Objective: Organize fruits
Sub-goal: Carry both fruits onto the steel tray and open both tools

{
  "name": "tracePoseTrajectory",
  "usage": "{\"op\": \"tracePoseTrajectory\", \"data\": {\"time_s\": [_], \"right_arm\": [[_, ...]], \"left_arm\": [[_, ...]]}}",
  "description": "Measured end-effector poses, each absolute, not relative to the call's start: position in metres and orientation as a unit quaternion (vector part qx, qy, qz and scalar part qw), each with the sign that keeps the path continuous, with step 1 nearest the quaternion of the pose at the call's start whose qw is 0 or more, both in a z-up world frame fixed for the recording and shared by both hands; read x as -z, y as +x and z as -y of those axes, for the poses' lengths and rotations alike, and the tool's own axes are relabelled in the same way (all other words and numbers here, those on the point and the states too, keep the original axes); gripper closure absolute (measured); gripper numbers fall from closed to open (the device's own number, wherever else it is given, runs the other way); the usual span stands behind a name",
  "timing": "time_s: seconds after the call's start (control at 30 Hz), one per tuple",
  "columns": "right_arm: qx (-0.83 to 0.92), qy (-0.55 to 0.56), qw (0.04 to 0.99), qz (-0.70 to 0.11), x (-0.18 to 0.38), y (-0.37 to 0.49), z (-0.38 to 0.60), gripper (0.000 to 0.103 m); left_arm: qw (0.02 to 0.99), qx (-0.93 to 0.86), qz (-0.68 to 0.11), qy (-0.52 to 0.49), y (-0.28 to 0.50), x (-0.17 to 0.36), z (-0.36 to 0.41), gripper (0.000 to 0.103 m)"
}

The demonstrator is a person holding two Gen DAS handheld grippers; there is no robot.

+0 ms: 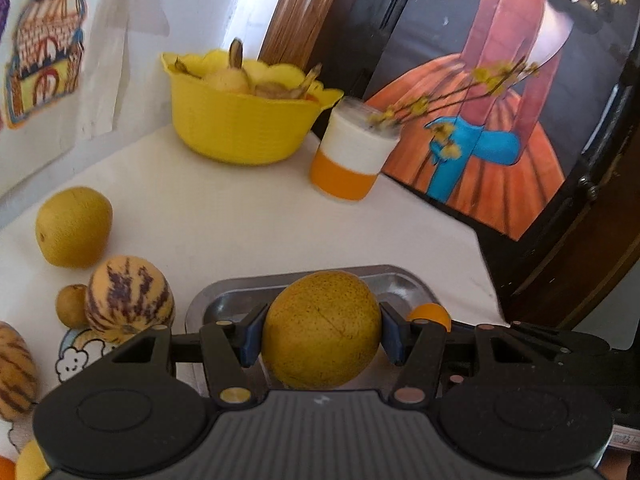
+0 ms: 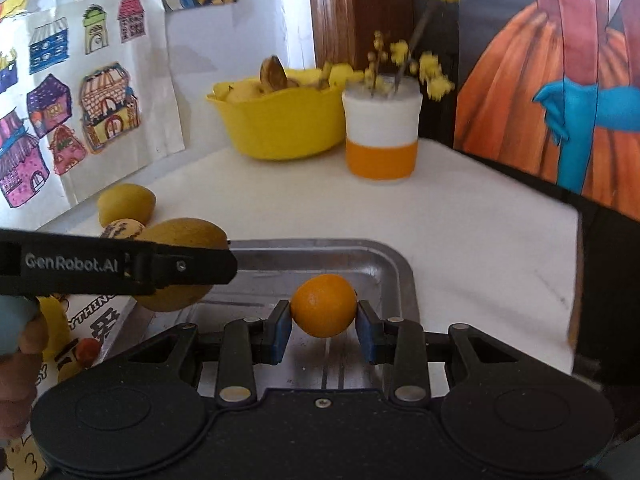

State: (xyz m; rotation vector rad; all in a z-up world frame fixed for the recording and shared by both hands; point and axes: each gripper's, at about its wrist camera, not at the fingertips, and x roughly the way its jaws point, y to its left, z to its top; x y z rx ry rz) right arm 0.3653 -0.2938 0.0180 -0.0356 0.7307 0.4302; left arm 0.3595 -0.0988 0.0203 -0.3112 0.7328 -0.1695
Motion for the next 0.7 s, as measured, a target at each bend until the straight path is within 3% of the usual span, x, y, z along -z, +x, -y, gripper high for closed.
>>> {"op": "tracePoseTrajectory", "data": {"time_s": [0.4,0.57,0.63,0.7], "right_arm": [[-0.210,-0.023,0.910,-0.355,-0.013,0.367,0.292,0.062],[-0.199,-0.033,0.920,-0.335,-0.017,0.356,0.292,0.038],[-0.193,-0.033,0.925,-0.325,-0.021,0.348,0.293,0.028],[-0.185,-0.043,0.932,-0.308,-0.026,0.337,0.294,0.023]], "left_arm": [[0.909,0.066,-0.384,-0.148,0.370,-0.006,0.101,0.041],[0.908,0.062,-0.391,-0.139,0.368,-0.007,0.103,0.039],[0.910,0.064,-0.384,-0.140,0.362,-0.009,0.103,0.016],[0.915,0.068,-0.370,-0.149,0.355,-0.014,0.102,0.016]]}}
